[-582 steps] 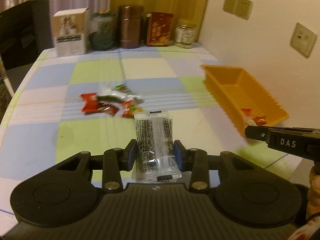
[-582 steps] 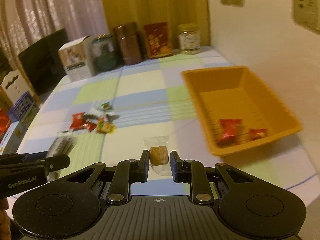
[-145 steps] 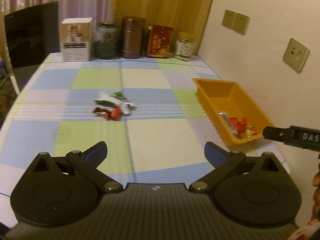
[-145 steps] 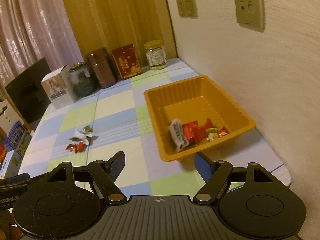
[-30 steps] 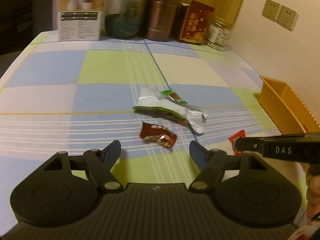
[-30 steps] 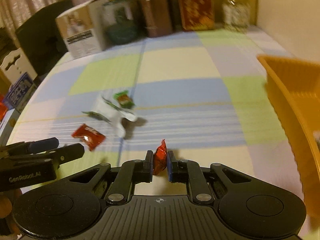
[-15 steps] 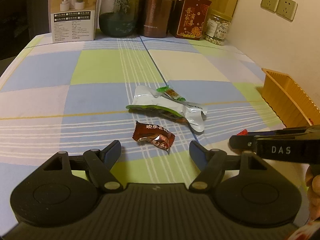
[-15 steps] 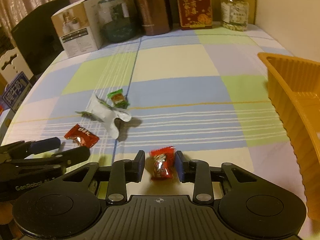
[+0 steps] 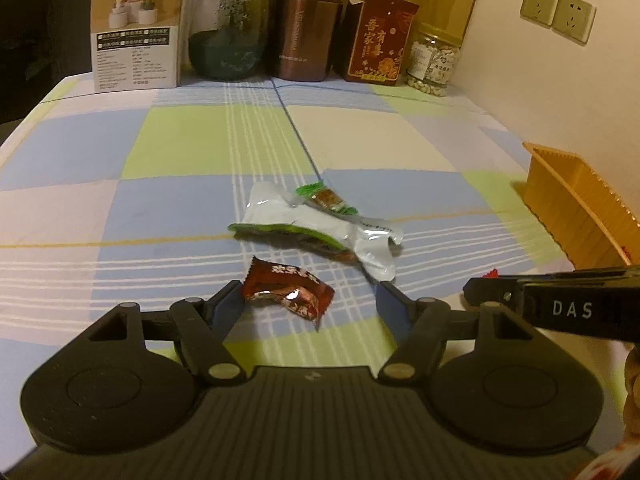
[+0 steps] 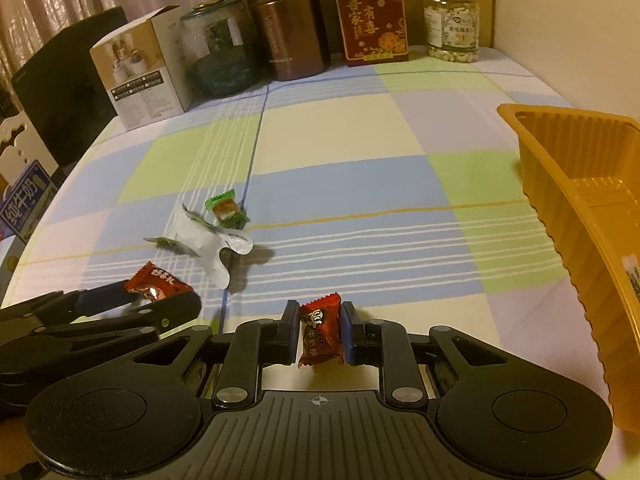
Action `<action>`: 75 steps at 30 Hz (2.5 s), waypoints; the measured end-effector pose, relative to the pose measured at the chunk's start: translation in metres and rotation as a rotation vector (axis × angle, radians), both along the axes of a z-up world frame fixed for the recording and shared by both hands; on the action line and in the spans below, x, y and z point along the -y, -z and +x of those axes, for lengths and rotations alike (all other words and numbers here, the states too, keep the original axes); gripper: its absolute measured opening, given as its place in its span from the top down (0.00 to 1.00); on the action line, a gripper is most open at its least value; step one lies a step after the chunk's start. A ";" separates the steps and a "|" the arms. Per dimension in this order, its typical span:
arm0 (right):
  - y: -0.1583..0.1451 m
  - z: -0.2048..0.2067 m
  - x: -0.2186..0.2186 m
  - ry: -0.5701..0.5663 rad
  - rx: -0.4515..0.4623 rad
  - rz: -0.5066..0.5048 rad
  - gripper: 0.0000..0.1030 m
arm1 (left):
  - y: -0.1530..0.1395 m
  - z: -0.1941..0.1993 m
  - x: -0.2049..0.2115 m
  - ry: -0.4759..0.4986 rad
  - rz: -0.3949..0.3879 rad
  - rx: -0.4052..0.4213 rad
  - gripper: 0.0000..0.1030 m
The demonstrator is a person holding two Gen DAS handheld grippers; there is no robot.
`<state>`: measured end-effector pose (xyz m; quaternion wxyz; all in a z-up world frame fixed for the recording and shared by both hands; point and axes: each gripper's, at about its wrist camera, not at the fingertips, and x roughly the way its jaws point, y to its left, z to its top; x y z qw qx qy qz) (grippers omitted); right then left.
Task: Organize snacks
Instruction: 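Grasp the brown wrapped candy with the left tool, then lower the brown candy and red candy into the orange tray with both tools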
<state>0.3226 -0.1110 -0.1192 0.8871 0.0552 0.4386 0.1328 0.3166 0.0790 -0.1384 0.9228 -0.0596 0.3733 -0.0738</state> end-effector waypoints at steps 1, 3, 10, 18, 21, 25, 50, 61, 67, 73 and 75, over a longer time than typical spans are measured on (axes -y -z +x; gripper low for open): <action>0.000 0.000 0.001 0.002 0.000 0.002 0.79 | 0.000 0.002 0.000 0.001 -0.004 0.003 0.33; 0.000 0.001 0.001 0.007 -0.001 0.006 0.79 | 0.001 0.005 0.002 0.003 0.007 0.008 0.35; -0.002 0.002 0.003 0.016 0.002 0.013 0.79 | 0.003 0.009 0.008 0.015 0.081 0.028 0.63; -0.005 0.001 0.006 0.023 0.014 0.024 0.79 | -0.003 -0.008 0.005 0.033 0.084 0.004 0.70; -0.006 0.000 0.006 0.024 0.020 0.029 0.79 | -0.008 -0.017 0.003 0.042 0.078 -0.004 0.73; -0.007 -0.002 0.005 0.019 0.023 0.034 0.79 | -0.011 -0.028 0.004 0.040 0.068 -0.006 0.76; -0.082 -0.086 0.060 0.083 0.109 0.078 0.79 | -0.083 -0.114 0.026 -0.045 -0.029 0.015 0.77; -0.121 -0.140 0.104 0.128 0.161 0.094 0.79 | -0.128 -0.150 0.068 0.000 -0.052 0.061 0.77; -0.135 -0.159 0.131 0.160 0.190 0.100 0.79 | -0.146 -0.160 0.094 0.033 -0.057 0.080 0.76; -0.144 -0.172 0.155 0.191 0.210 0.099 0.79 | -0.154 -0.165 0.118 0.074 -0.061 0.090 0.76; -0.146 -0.175 0.162 0.202 0.213 0.096 0.79 | -0.155 -0.166 0.125 0.087 -0.065 0.090 0.76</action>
